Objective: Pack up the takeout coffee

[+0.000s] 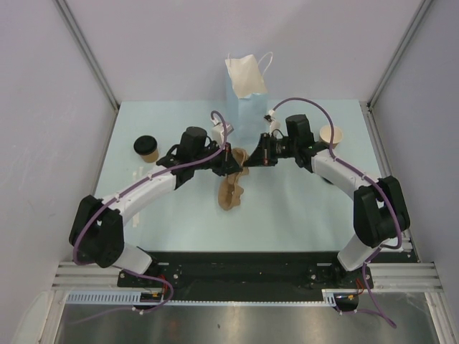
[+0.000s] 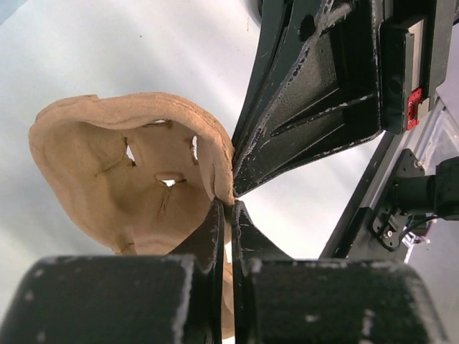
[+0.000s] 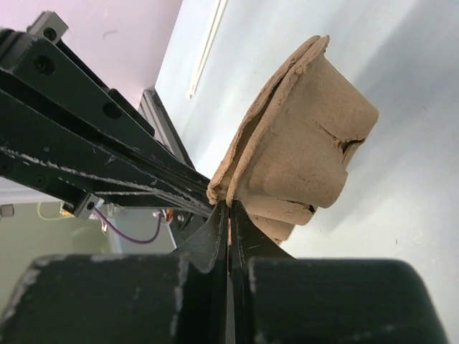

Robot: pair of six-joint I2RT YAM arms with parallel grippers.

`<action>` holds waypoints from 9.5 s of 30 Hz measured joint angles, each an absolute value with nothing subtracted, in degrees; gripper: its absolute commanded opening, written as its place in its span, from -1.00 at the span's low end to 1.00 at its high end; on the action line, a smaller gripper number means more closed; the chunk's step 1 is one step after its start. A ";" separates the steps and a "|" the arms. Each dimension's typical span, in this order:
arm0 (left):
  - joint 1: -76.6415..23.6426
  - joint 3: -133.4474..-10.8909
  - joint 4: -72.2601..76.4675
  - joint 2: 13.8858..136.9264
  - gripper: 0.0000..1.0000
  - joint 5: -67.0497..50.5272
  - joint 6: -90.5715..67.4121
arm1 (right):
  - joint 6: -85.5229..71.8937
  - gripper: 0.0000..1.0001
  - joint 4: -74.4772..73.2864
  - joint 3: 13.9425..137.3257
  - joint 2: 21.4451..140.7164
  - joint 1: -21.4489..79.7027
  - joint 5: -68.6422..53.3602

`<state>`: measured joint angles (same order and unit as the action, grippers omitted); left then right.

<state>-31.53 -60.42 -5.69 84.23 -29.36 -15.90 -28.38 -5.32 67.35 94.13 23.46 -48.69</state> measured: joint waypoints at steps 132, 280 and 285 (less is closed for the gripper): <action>-22.44 -70.57 -34.20 77.78 -1.00 -29.50 5.58 | 30.48 0.41 -33.93 66.72 83.07 28.34 -44.14; -2.81 -66.78 -26.68 60.34 0.99 -20.97 -10.66 | -20.95 -1.00 -31.46 84.71 76.66 42.89 8.45; -2.81 -65.34 -25.93 60.77 0.99 -23.24 -13.06 | -21.23 0.05 -32.45 79.66 75.94 46.30 14.81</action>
<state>-2.81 -65.34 -25.93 60.77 -23.24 -13.06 -21.23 -32.45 79.66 75.94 46.30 14.81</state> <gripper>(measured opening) 0.994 0.255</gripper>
